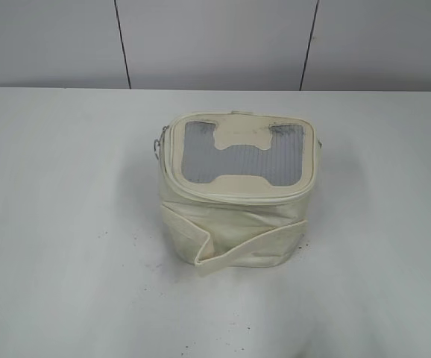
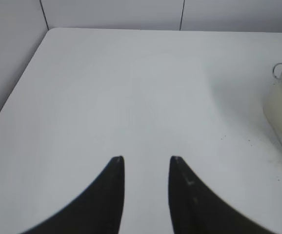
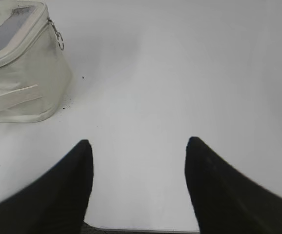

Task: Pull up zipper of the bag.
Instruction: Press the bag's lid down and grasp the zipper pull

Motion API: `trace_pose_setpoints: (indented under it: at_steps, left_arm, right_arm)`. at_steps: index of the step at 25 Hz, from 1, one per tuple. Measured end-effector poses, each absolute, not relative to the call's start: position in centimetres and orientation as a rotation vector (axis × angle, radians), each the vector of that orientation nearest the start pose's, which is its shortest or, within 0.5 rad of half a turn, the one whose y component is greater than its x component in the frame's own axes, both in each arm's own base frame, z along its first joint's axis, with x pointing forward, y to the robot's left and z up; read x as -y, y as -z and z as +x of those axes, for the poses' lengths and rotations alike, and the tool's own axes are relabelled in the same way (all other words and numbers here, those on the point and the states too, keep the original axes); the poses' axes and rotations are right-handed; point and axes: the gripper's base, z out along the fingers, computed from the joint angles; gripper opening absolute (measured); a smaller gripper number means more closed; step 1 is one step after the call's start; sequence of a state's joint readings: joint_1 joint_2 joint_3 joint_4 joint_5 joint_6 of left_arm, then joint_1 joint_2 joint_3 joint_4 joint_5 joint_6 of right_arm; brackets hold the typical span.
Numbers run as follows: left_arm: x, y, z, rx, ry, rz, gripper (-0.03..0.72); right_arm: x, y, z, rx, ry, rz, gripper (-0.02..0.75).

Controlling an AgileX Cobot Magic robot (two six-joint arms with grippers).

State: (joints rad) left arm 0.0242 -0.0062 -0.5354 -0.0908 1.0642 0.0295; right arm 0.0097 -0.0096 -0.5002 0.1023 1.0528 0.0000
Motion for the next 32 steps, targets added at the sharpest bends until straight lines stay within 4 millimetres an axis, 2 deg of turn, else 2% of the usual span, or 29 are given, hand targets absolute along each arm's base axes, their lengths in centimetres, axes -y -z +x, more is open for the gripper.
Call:
trace_pose_setpoints:
  at_steps: [9, 16, 20, 24, 27, 32]
  left_arm:
    - [0.9, -28.7, -0.8, -2.014, 0.101, 0.013, 0.244]
    - [2.2, -30.3, 1.1, -1.961, 0.288, 0.038, 0.244]
    - [2.9, -31.1, 4.0, -1.970, 0.394, 0.065, 0.244]
    - [3.7, -31.5, 7.9, -1.981, 0.487, 0.164, 0.244]
    - [4.2, -30.9, 11.0, -2.053, 0.539, 0.239, 0.246]
    - [4.8, -29.9, 16.3, -2.157, 0.639, 0.352, 0.278]
  right_arm:
    - [-1.4, -28.0, -0.6, -2.009, -0.222, -0.017, 0.446]
    - [-1.5, -28.2, -0.2, -2.015, -0.241, -0.018, 0.446]
    - [-1.7, -28.7, 1.6, -2.056, -0.289, -0.019, 0.446]
    - [-2.1, -29.3, 4.0, -2.101, -0.313, -0.132, 0.446]
    - [-2.7, -30.1, 6.0, -2.127, -0.325, -0.232, 0.446]
    - [-4.3, -31.2, 10.8, -2.213, -0.309, -0.414, 0.446]
